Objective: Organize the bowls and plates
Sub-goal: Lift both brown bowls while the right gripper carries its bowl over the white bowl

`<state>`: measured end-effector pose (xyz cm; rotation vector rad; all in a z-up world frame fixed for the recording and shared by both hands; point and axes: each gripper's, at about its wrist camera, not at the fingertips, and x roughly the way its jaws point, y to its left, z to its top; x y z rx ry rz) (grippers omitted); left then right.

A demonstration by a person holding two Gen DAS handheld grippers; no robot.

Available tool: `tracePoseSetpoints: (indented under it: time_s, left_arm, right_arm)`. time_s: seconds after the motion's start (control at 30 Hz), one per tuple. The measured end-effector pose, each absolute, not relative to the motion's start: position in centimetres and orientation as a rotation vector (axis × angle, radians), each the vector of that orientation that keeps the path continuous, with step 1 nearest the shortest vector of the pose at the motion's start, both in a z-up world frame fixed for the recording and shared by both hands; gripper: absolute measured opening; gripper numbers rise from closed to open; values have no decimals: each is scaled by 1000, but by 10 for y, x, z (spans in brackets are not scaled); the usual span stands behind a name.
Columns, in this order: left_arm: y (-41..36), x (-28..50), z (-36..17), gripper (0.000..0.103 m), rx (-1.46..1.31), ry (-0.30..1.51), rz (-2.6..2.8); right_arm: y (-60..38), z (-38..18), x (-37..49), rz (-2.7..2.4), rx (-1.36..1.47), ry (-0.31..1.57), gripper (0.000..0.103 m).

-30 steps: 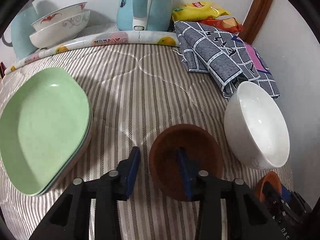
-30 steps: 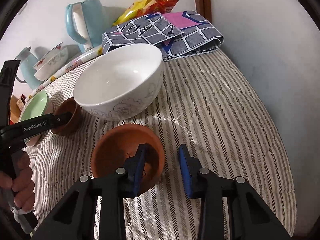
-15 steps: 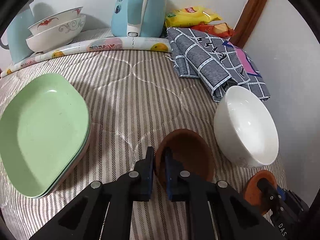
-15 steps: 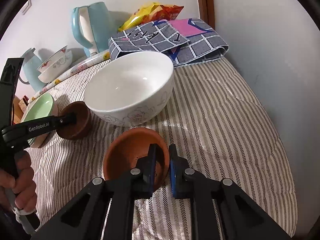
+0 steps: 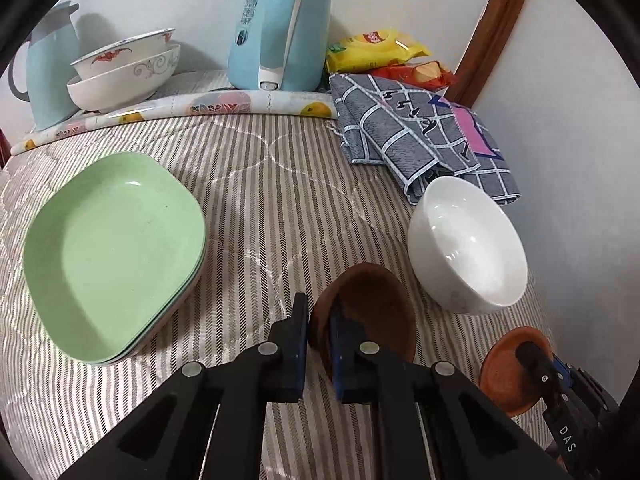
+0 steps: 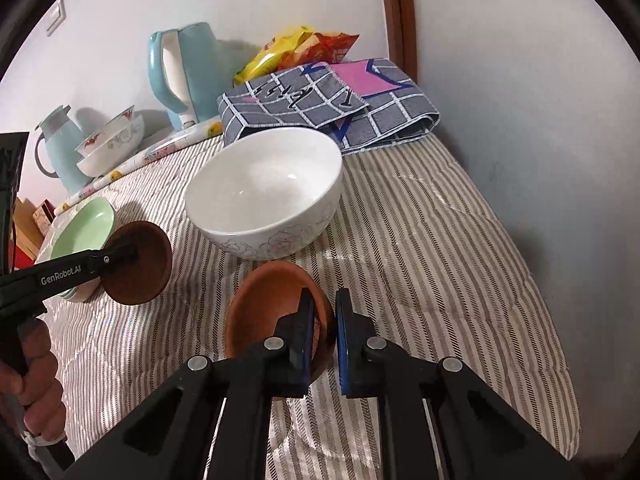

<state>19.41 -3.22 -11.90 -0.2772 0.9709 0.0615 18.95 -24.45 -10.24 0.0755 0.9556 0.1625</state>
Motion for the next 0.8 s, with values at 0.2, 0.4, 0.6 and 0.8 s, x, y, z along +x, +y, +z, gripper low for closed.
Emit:
tracePoseSetpoints:
  time_s: [0.2, 0.4, 0.6, 0.8]
  left_arm:
    - [-29, 185, -104, 10, -288, 940, 51]
    - [-22, 174, -84, 10, -290, 904, 47]
    - [-11, 170, -64, 10, -272, 869, 58]
    - [-1, 170, -45, 10, -245, 830, 63]
  right_arm:
    - [-245, -85, 181, 153, 73, 923, 10]
    - [-241, -62, 175, 147, 67, 883, 10]
    - [-237, -40, 174, 128, 60, 841, 10]
    - [-234, -26, 179, 110, 70, 795, 10]
